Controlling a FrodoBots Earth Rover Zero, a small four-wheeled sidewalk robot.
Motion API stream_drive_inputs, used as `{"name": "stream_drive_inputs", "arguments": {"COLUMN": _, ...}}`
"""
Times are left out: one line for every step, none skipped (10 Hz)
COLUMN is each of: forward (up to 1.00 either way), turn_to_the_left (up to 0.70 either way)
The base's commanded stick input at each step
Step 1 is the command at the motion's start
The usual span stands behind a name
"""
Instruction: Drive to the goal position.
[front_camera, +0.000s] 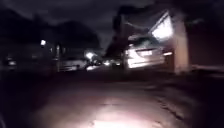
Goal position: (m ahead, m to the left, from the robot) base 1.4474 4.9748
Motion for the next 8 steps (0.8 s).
{"name": "stream_drive_inputs", "arguments": {"forward": 0.5, "turn_to_the_left": 0.27}}
{"name": "stream_drive_inputs", "arguments": {"forward": 0.5, "turn_to_the_left": 0.27}}
{"name": "stream_drive_inputs", "arguments": {"forward": 0.5, "turn_to_the_left": 0.27}}
{"name": "stream_drive_inputs", "arguments": {"forward": 0.5, "turn_to_the_left": 0.27}}
{"name": "stream_drive_inputs", "arguments": {"forward": 0.5, "turn_to_the_left": 0.27}}
{"name": "stream_drive_inputs", "arguments": {"forward": 0.5, "turn_to_the_left": 0.27}}
{"name": "stream_drive_inputs", "arguments": {"forward": 0.5, "turn_to_the_left": 0.27}}
{"name": "stream_drive_inputs", "arguments": {"forward": 0.5, "turn_to_the_left": 0.27}}
